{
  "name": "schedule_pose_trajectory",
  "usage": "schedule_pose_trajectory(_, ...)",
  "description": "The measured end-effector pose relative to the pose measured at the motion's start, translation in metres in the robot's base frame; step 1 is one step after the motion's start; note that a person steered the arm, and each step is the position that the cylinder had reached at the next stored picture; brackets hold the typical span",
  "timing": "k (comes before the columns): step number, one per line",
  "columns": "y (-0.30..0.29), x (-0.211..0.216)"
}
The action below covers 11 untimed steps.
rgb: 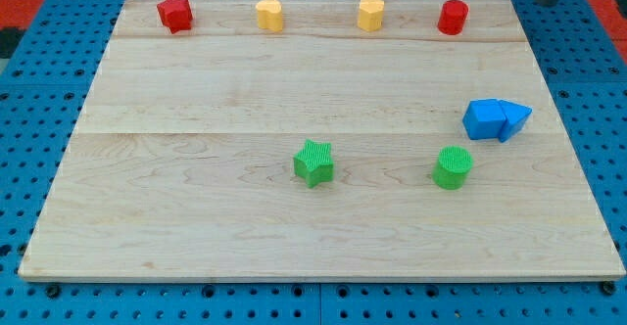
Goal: Place the red circle vertically below the yellow heart
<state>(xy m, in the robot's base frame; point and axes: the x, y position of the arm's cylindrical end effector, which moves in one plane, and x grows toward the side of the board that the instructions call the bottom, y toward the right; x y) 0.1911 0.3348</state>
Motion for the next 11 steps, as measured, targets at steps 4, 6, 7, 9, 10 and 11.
schedule_pose_trajectory(4,-0.147,0.033)
schedule_pose_trajectory(6,-0.109,0.072)
schedule_pose_trajectory(7,-0.075,0.089)
schedule_pose_trajectory(9,-0.16,0.107)
schedule_pose_trajectory(10,-0.151,0.125)
schedule_pose_trajectory(11,-0.166,0.134)
